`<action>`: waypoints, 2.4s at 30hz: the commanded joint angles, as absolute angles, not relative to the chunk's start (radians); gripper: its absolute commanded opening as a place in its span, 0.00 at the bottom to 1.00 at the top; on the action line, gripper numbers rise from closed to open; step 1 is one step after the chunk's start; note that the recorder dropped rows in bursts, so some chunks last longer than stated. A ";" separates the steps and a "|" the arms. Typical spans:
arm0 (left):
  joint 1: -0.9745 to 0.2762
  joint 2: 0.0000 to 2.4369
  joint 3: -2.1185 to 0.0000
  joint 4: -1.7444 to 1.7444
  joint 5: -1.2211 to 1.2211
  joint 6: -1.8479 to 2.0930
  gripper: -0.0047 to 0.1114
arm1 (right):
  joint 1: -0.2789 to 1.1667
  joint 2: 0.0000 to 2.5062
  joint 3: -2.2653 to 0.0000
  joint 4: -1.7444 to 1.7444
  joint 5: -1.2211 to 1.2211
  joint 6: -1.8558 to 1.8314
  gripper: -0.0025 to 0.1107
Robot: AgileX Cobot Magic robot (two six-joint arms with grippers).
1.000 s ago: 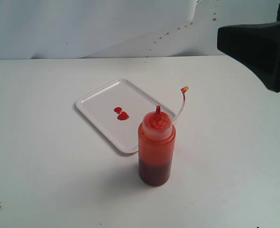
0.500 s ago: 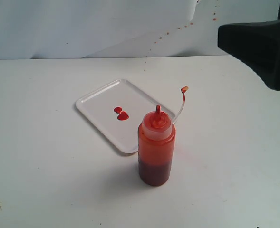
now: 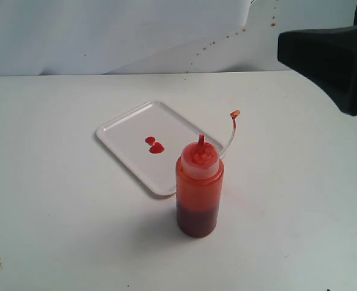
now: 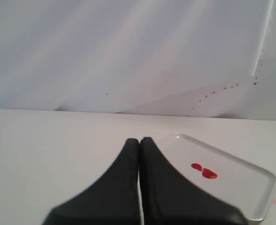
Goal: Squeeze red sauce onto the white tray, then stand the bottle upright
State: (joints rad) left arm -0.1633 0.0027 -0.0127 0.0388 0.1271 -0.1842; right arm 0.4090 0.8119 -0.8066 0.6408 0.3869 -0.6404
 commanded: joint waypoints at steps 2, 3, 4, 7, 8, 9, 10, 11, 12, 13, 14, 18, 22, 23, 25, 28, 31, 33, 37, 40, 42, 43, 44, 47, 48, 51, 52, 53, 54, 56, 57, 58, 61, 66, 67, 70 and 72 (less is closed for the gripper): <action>-0.162 0.000 0.000 0.024 0.185 -0.175 0.04 | 0.409 0.808 -0.811 0.643 0.376 -0.641 0.95; -0.162 0.000 0.000 0.024 0.200 -0.173 0.04 | 0.409 0.808 -0.811 0.643 0.376 -0.641 0.95; -0.162 0.000 0.000 0.024 0.216 -0.171 0.04 | 0.409 0.808 -0.811 0.643 0.376 -0.641 0.95; -0.162 0.000 0.000 0.024 0.270 -0.148 0.04 | 0.409 0.808 -0.811 0.643 0.376 -0.641 0.95; -0.162 0.000 0.000 0.030 0.281 -0.138 0.04 | 0.409 0.808 -0.811 0.643 0.376 -0.641 0.95; -0.162 0.000 0.000 0.034 0.283 -0.128 0.04 | 0.409 0.808 -0.811 0.643 0.376 -0.641 0.95; -0.162 0.000 0.000 0.037 0.285 -0.126 0.04 | 0.409 0.808 -0.811 0.643 0.376 -0.641 0.95; -0.162 0.000 0.000 0.037 0.285 -0.122 0.04 | 0.409 0.808 -0.811 0.643 0.376 -0.641 0.95; -0.162 0.000 0.000 0.037 0.285 -0.118 0.04 | 0.409 0.808 -0.811 0.643 0.376 -0.641 0.95; -0.162 0.000 0.000 0.037 0.285 -0.118 0.04 | 0.409 0.808 -0.811 0.643 0.376 -0.641 0.95; -0.162 0.000 0.000 0.037 0.285 -0.118 0.04 | 0.409 0.808 -0.811 0.643 0.376 -0.641 0.95; -0.162 0.000 0.000 0.037 0.285 -0.118 0.04 | 0.409 0.808 -0.811 0.643 0.376 -0.641 0.95; -0.162 0.000 0.000 0.037 0.285 -0.118 0.04 | 0.409 0.808 -0.811 0.643 0.376 -0.641 0.95; -0.162 0.000 0.000 0.037 0.285 -0.118 0.04 | 0.409 0.808 -0.811 0.643 0.376 -0.641 0.95; -0.162 0.000 0.000 0.037 0.285 -0.120 0.04 | 0.409 0.808 -0.811 0.643 0.376 -0.641 0.95; -0.148 0.000 0.000 0.056 0.285 -0.118 0.04 | 0.409 0.808 -0.811 0.643 0.376 -0.641 0.95; -0.101 0.000 0.000 0.059 0.288 -0.127 0.04 | 0.409 0.808 -0.811 0.643 0.376 -0.641 0.95; -0.042 0.000 0.000 0.059 0.288 -0.129 0.04 | 0.409 0.808 -0.811 0.643 0.376 -0.641 0.95; 0.056 0.000 0.000 0.054 0.289 -0.129 0.04 | 0.409 0.808 -0.811 0.643 0.376 -0.641 0.95; 0.062 0.000 0.000 0.054 0.292 -0.129 0.04 | 0.409 0.808 -0.811 0.643 0.376 -0.641 0.95; 0.062 0.000 0.000 0.054 0.292 -0.129 0.04 | 0.409 0.808 -0.811 0.643 0.376 -0.641 0.95; 0.060 0.000 0.000 0.054 0.292 -0.129 0.04 | 0.409 0.808 -0.811 0.643 0.376 -0.641 0.95; 0.060 0.000 0.000 0.054 0.292 -0.129 0.04 | 0.409 0.808 -0.811 0.643 0.376 -0.641 0.95; 0.060 0.000 0.000 0.054 0.292 -0.129 0.04 | 0.409 0.808 -0.811 0.643 0.376 -0.641 0.95; 0.060 0.000 0.000 0.054 0.292 -0.129 0.04 | 0.409 0.808 -0.811 0.643 0.376 -0.641 0.95; 0.058 0.000 0.000 0.054 0.292 -0.150 0.04 | 0.409 0.808 -0.811 0.643 0.376 -0.641 0.95; 0.058 0.000 0.000 0.054 0.292 -0.152 0.04 | 0.409 0.808 -0.811 0.643 0.376 -0.641 0.95; 0.058 0.000 0.000 0.054 0.292 -0.155 0.04 | 0.409 0.808 -0.811 0.643 0.376 -0.641 0.95; 0.058 0.000 0.000 0.054 0.292 -0.157 0.04 | 0.409 0.808 -0.811 0.643 0.376 -0.641 0.95; 0.058 0.000 0.000 0.051 0.292 -0.160 0.04 | 0.409 0.808 -0.811 0.643 0.376 -0.641 0.95; 0.056 0.000 0.000 0.046 0.292 -0.160 0.04 | 0.409 0.808 -0.811 0.643 0.376 -0.641 0.95; 0.048 0.000 0.000 0.046 0.292 -0.160 0.04 | 0.409 0.808 -0.811 0.643 0.376 -0.641 0.95; 0.010 0.000 0.000 0.046 0.292 -0.151 0.04 | 0.409 0.808 -0.811 0.643 0.376 -0.641 0.95; -0.004 0.000 0.000 0.059 0.292 -0.123 0.04 | 0.409 0.808 -0.811 0.643 0.376 -0.641 0.95; -0.004 0.000 0.000 0.059 0.292 -0.123 0.04 | 0.409 0.808 -0.811 0.643 0.376 -0.641 0.95; -0.004 0.000 0.000 0.059 0.292 -0.123 0.04 | 0.409 0.808 -0.811 0.643 0.376 -0.641 0.95; -0.004 0.000 0.000 0.058 0.288 -0.123 0.04 | 0.409 0.808 -0.811 0.643 0.376 -0.641 0.95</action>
State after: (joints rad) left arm -0.0004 0.0027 -0.0050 0.0515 0.2951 -0.1315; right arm 0.4090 0.8119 -0.8066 0.6408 0.3869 -0.6404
